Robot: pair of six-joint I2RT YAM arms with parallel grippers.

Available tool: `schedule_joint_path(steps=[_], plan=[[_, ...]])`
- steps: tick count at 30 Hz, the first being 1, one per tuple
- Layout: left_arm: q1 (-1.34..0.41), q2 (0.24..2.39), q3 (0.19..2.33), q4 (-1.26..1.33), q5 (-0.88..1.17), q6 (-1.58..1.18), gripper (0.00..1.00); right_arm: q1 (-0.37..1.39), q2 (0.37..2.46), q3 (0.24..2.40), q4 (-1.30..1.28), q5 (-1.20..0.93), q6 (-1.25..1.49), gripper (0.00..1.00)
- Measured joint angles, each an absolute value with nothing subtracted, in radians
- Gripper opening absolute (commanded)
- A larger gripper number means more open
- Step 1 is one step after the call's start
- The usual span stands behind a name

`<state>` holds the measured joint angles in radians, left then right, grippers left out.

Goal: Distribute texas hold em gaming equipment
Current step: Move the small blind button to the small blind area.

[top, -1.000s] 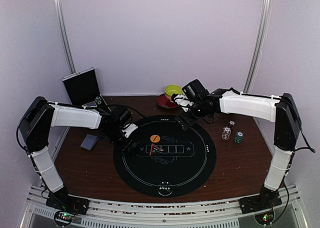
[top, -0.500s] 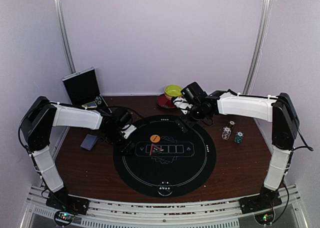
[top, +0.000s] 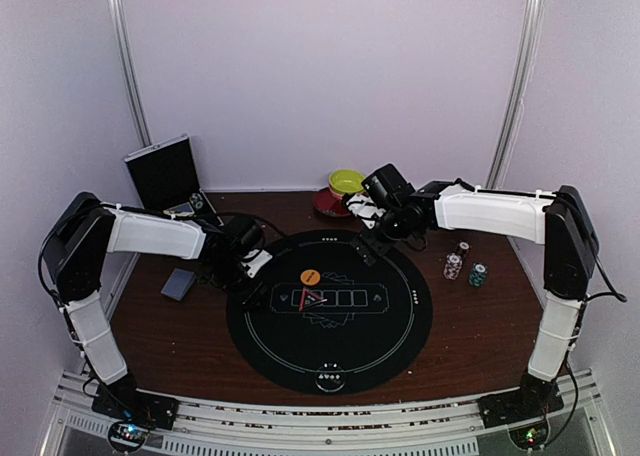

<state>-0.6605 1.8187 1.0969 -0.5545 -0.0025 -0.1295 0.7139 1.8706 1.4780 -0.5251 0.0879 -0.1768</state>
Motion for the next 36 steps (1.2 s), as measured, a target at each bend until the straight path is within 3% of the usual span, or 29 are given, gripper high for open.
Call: schedule_joint_path(steps=[36], plan=[[-0.623,1.794,1.069,-0.549,-0.124,-0.157,0.53,0.714,1.871,1.467,-0.522,0.088,-0.177,1.0]])
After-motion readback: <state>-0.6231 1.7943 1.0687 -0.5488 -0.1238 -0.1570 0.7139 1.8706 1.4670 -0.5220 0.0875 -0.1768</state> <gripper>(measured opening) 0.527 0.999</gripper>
